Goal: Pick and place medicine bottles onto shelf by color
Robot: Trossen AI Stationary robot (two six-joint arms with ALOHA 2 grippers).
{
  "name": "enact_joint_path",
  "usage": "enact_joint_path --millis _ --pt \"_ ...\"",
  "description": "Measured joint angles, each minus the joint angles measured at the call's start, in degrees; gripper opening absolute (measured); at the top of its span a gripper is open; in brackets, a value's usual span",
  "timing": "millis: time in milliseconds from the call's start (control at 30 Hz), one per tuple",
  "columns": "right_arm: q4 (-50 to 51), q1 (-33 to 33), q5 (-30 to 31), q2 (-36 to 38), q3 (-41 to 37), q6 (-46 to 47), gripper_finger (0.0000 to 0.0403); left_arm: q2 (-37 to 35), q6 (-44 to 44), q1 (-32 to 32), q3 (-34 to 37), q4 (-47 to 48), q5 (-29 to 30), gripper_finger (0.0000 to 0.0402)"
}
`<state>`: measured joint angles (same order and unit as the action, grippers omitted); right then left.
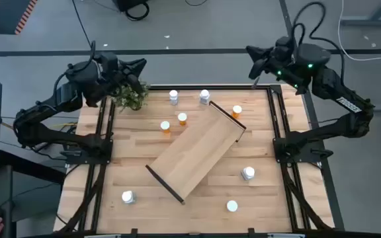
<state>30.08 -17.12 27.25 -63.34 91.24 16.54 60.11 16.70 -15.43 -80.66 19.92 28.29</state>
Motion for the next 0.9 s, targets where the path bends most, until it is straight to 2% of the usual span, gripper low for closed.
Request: enact_joint_path --millis 100,167,200,333,400,467,667,767,900 --pt "5.3 -0.2 1.4 -0.9 0.0 1.0 0.0009 1.3 -4.4 -1.1 -0.1 2.5 -0.1 0.0053" --pt "9.1 -1.1 0.7 -1.8 0.0 1.1 0.0013 3.1 -4.6 -3.8 -0.1 9.0 -0.6 0.0060" --pt "11.2 -1.9 -0.5 -2.3 0.0 1.2 0.0018 4.4 -2.6 -6.1 -0.1 13.2 -2.6 0.0065" --pt "16.1 -4.0 -5.5 -4.1 0.0 4.3 0.0069 11.5 5.3 -14.6 0.2 27.1 -21.6 0.0106" --pt "17.2 -4.5 -6.4 -4.8 0.0 5.7 0.0106 14.5 4.0 -15.6 0.2 29.6 -27.5 0.0137" --pt "17.8 -4.6 -6.8 -5.5 0.0 6.3 0.0146 17.3 0.3 -15.8 0.1 31.9 -30.9 0.0172" --pt "18.0 -4.7 -6.8 -5.8 0.0 6.4 0.0242 25.6 -10.3 -15.9 0.1 37.2 -31.7 0.0284" --pt "18.3 -4.5 -6.8 -5.6 0.0 6.4 0.0271 29.4 -10.7 -15.7 0.1 37.4 -32.1 0.0329" --pt "19.2 -4.5 -6.8 -5.2 0.0 7.1 0.0294 34.2 -7.8 -15.6 0.0 39.1 -33.2 0.0365"
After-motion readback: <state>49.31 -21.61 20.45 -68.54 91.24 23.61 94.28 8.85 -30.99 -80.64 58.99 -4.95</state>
